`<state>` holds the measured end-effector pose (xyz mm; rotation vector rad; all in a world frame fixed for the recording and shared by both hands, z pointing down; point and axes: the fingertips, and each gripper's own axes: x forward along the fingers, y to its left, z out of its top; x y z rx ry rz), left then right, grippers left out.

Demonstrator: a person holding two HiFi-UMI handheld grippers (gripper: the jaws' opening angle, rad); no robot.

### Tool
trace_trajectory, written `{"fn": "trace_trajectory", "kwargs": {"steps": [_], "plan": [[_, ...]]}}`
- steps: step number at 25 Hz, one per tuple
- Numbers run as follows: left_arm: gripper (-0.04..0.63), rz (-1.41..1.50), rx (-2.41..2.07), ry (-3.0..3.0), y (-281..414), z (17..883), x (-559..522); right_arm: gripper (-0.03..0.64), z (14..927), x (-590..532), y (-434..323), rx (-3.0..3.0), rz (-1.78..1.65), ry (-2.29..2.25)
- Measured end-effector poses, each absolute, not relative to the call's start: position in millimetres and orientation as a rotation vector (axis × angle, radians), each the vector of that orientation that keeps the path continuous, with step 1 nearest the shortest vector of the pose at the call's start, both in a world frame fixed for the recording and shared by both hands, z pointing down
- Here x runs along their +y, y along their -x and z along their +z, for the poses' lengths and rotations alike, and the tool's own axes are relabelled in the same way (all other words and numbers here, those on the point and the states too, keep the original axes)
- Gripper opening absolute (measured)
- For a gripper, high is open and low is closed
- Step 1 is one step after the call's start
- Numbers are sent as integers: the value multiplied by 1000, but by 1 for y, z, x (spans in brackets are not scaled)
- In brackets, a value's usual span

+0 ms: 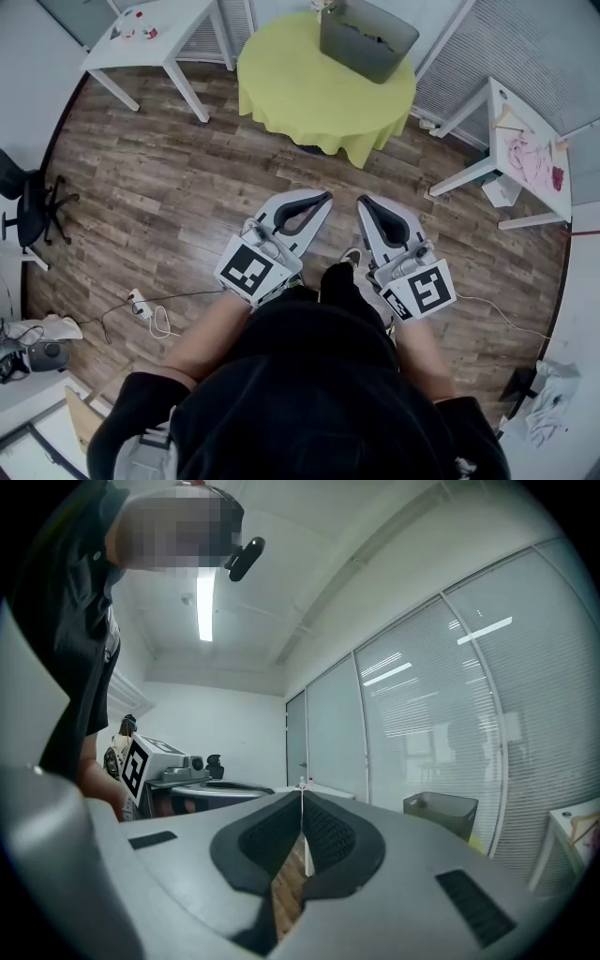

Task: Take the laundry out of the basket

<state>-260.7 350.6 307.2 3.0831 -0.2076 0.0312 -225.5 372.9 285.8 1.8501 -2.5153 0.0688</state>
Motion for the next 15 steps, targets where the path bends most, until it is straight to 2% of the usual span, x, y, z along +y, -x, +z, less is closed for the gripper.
{"fn": "trace_trajectory", "kwargs": {"steps": [15], "plan": [[9,58,-281,-3113,159,299,287,23,282,307,128,-2581,28,-1783]]}}
